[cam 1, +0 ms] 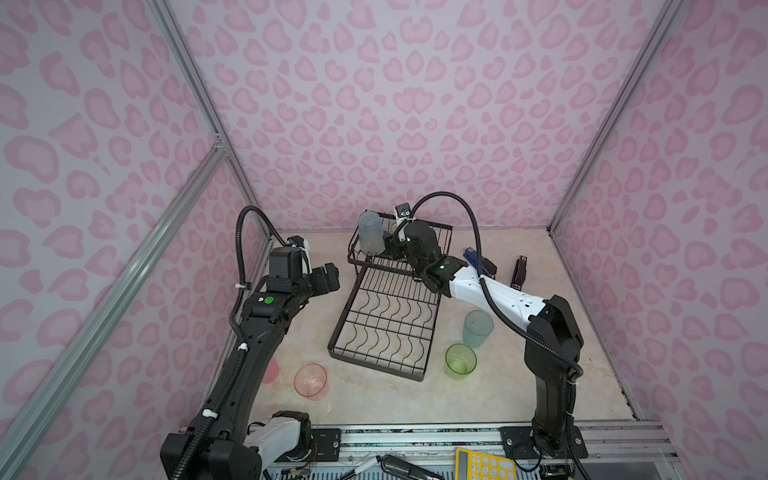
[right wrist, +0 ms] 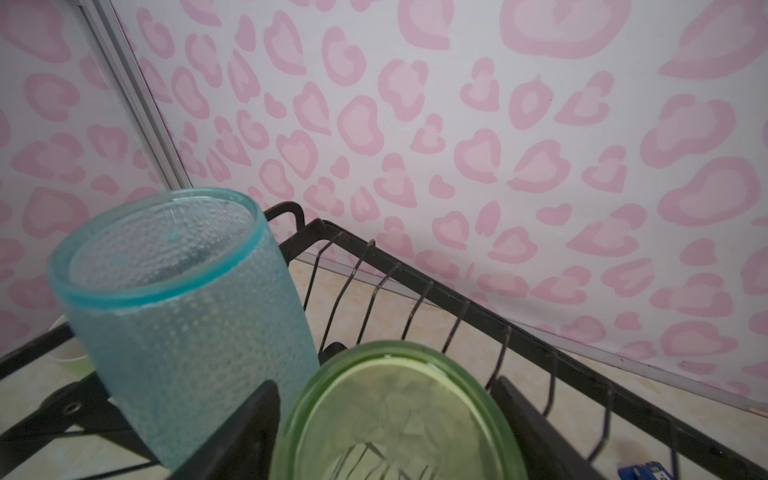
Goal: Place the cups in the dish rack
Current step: 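Lower the green glass with the right gripper into the rack's upper tier, then release the green glass with the right gripper while the left gripper descends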
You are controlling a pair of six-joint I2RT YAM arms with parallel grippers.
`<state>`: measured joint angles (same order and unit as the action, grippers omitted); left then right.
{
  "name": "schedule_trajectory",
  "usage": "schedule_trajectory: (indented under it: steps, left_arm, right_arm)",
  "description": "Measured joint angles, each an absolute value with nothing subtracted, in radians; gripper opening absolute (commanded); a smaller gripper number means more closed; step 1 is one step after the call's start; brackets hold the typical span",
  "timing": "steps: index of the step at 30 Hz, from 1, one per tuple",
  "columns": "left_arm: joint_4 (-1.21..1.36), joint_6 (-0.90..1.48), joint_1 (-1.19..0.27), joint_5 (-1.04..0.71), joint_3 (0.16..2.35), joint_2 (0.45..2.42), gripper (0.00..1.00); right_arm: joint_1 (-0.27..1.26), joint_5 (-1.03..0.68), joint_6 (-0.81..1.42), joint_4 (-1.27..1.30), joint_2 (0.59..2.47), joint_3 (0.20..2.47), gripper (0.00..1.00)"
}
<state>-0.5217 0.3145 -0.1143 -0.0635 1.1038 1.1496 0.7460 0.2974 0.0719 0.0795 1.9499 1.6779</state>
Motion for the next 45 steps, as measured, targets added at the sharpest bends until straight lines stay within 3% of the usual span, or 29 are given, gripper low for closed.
schedule_trajectory:
  steps: [4,12,28,45]
  left_arm:
    - [-0.521,0.315,-0.114,-0.056,1.104,1.150,0.97]
    - [-0.521,0.315,-0.111,-0.030,1.104,1.158,0.99]
    - [-0.529,0.346,-0.068,0.045,1.103,1.180,0.96]
    - [-0.689,0.532,0.089,0.262,1.153,1.337,0.90]
  right_arm:
    - [0.744,0.311,0.079,0.077,1.925,1.678,0.96]
    - [0.746,0.321,0.096,0.080,1.853,1.657,0.98]
    - [0.746,0.340,0.166,-0.037,1.623,1.555,0.90]
    - [0.744,0.289,0.163,-0.196,1.279,1.171,0.88]
